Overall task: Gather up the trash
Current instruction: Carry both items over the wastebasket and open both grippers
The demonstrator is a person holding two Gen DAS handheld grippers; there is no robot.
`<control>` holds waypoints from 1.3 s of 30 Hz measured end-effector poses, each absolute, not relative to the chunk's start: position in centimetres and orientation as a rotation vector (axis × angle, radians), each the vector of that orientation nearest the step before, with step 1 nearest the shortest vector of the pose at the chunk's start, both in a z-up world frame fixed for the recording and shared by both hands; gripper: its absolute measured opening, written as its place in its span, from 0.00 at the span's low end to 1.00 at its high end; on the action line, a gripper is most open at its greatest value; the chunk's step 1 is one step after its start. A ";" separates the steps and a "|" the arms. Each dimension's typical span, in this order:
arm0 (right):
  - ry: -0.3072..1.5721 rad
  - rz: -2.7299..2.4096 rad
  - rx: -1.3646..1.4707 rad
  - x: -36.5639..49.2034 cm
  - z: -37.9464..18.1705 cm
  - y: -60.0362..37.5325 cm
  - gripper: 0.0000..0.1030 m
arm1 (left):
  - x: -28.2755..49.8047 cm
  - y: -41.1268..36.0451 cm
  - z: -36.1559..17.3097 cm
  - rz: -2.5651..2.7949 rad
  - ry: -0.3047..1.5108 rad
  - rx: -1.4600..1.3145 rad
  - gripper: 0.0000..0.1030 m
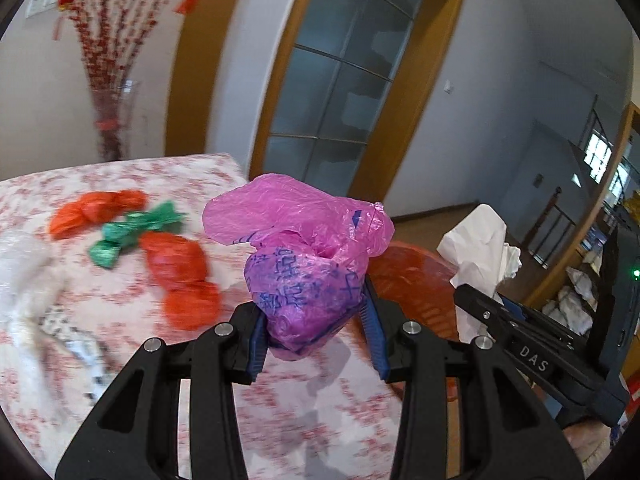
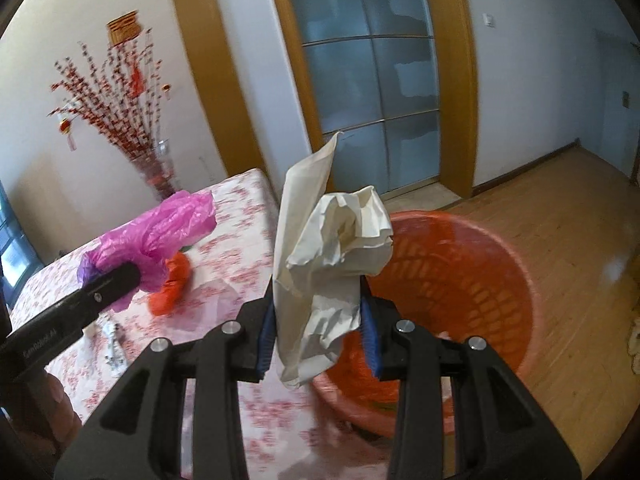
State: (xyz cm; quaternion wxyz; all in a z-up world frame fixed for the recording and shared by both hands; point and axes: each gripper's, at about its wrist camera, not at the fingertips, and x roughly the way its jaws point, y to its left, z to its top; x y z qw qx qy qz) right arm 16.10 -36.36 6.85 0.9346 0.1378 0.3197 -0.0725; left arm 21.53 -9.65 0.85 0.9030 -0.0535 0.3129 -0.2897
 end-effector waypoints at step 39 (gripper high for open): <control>0.691 -0.297 0.416 16.2 2.5 -46.6 0.61 | 22.7 -17.0 -3.8 -0.643 0.809 -0.059 0.74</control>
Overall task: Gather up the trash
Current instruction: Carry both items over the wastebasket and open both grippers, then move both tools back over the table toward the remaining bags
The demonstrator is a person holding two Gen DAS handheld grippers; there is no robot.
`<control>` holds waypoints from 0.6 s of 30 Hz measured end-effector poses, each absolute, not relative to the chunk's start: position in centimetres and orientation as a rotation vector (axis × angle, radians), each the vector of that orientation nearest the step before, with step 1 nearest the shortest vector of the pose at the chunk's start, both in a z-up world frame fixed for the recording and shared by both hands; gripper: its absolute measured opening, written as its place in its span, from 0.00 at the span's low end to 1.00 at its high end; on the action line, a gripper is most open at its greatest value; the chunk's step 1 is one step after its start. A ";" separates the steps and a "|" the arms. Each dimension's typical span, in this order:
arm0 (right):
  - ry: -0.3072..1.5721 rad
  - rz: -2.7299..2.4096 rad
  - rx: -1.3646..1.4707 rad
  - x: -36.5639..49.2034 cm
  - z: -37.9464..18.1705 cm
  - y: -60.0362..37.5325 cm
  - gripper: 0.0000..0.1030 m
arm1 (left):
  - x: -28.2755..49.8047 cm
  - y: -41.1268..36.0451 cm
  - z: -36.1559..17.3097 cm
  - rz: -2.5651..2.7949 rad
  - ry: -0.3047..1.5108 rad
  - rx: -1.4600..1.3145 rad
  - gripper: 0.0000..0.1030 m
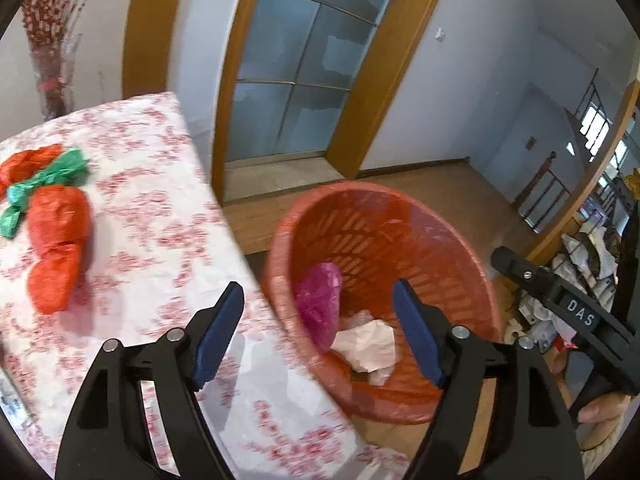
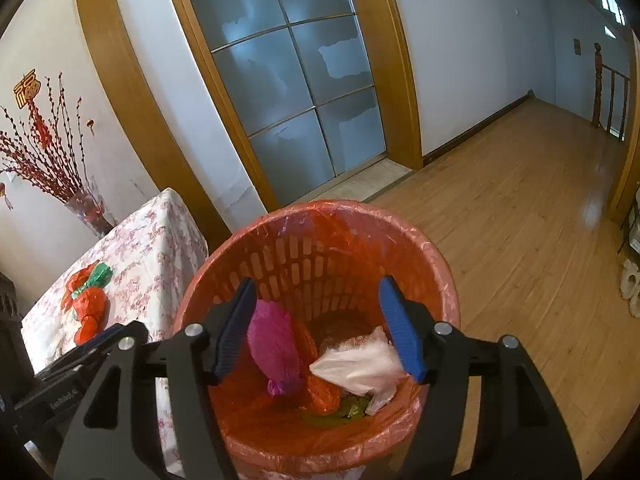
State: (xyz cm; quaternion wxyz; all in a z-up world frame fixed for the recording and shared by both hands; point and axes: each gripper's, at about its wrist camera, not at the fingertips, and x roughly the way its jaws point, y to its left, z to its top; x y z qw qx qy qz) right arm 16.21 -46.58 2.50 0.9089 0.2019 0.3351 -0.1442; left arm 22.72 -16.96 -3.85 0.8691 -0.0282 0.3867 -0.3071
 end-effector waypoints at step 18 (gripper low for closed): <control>0.715 -0.177 0.313 16.9 3.8 -39.4 0.61 | 21.4 -8.7 -3.1 -0.449 0.752 -0.044 0.79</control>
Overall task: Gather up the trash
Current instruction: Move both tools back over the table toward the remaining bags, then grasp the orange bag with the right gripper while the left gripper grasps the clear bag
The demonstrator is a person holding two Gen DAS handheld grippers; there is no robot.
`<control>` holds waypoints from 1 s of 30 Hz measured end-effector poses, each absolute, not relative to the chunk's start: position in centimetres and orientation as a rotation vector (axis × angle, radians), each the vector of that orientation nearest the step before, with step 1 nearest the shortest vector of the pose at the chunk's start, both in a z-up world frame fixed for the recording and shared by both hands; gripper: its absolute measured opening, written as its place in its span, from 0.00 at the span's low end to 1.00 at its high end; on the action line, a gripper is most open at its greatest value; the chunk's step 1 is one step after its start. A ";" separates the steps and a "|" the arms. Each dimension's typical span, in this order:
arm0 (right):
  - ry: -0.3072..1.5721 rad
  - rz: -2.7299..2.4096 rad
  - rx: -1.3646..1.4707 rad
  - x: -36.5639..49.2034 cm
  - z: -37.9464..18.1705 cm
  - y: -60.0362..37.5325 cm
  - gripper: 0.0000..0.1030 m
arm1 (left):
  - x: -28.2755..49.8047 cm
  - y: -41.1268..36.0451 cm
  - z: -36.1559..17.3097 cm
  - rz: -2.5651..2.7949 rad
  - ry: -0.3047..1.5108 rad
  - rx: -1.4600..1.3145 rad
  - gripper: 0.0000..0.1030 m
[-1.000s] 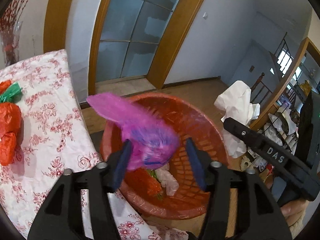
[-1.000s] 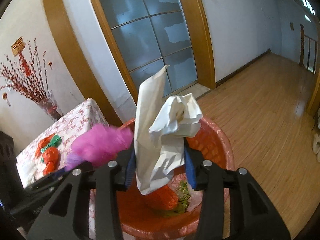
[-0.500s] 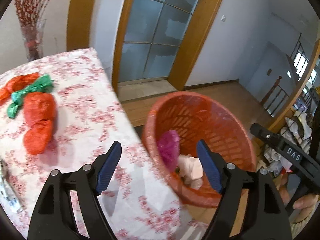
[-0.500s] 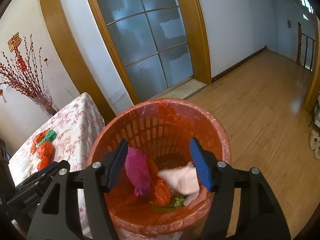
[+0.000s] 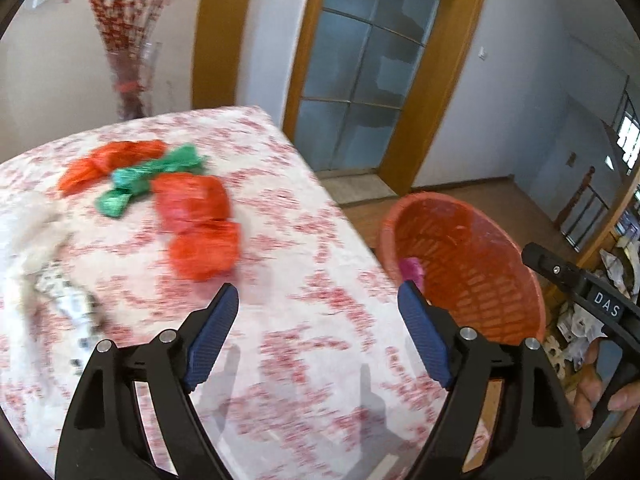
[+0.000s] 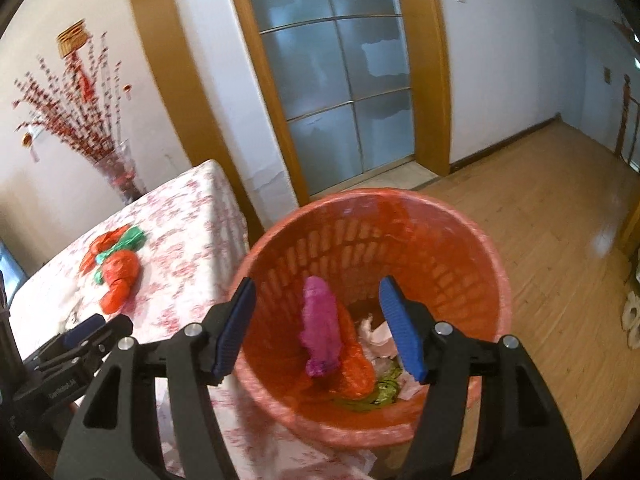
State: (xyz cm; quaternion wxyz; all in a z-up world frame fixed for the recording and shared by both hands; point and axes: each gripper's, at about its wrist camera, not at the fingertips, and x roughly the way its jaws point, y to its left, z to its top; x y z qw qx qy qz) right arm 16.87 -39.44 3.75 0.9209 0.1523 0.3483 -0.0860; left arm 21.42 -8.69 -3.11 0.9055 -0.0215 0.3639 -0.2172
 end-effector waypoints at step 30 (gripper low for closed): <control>0.842 0.124 0.176 30.9 0.8 -17.9 0.61 | 23.0 13.2 -4.2 0.007 0.692 -0.169 0.84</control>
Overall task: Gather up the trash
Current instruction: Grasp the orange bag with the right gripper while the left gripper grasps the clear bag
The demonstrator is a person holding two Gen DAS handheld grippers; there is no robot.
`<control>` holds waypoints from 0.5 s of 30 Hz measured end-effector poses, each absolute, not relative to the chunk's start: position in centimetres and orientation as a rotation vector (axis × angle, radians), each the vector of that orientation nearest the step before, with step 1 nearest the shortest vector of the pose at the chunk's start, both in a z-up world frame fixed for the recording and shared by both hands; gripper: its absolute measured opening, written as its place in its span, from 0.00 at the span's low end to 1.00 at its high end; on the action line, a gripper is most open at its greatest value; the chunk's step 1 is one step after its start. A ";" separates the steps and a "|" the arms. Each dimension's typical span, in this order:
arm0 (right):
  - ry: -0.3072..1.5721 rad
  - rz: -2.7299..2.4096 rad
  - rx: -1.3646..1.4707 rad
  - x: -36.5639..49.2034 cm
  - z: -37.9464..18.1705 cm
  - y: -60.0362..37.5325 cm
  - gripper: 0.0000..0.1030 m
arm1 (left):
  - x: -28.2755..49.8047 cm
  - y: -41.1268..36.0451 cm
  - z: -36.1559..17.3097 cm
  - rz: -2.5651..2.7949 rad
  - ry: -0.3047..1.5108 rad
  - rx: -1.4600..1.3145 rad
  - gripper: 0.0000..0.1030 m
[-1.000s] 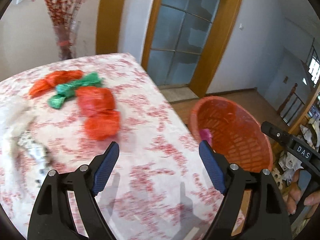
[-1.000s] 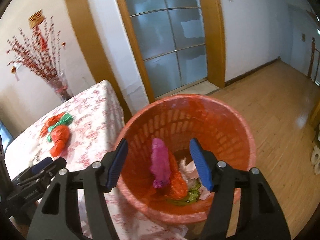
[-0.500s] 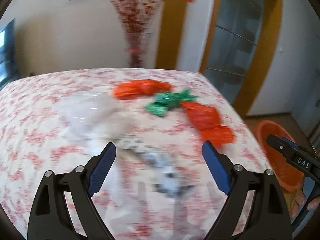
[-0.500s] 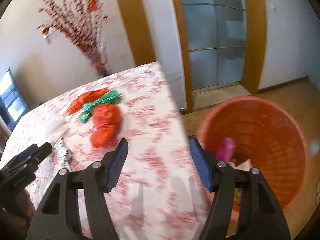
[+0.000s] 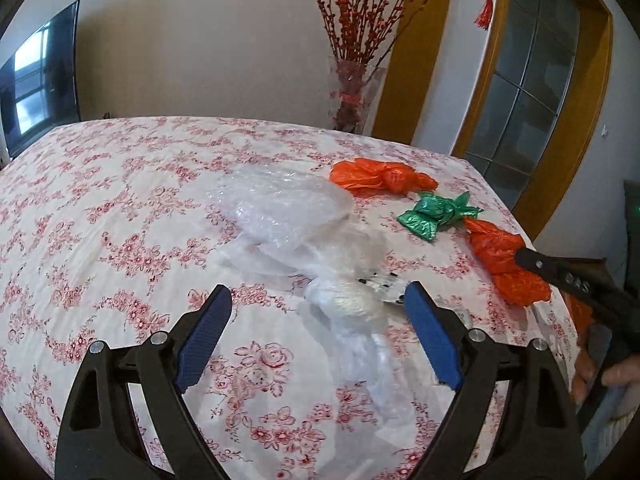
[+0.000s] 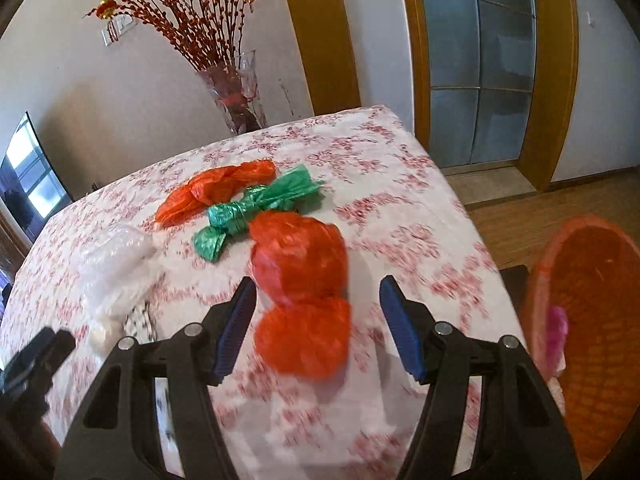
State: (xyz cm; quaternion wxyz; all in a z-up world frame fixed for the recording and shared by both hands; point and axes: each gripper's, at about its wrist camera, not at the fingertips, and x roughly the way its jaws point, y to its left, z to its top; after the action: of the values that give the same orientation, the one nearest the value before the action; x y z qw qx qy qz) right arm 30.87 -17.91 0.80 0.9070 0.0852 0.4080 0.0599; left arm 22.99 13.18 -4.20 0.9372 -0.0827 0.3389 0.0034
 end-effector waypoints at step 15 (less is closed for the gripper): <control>0.886 0.133 0.104 32.9 -1.0 -16.6 0.39 | 24.1 12.9 -6.0 0.004 0.775 -0.214 0.84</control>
State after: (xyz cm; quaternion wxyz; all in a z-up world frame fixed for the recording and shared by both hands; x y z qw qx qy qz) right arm 32.93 -16.59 -1.01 0.8999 0.0502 0.4283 0.0643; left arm 24.07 12.89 -6.01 0.9203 -0.1042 0.3771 0.0022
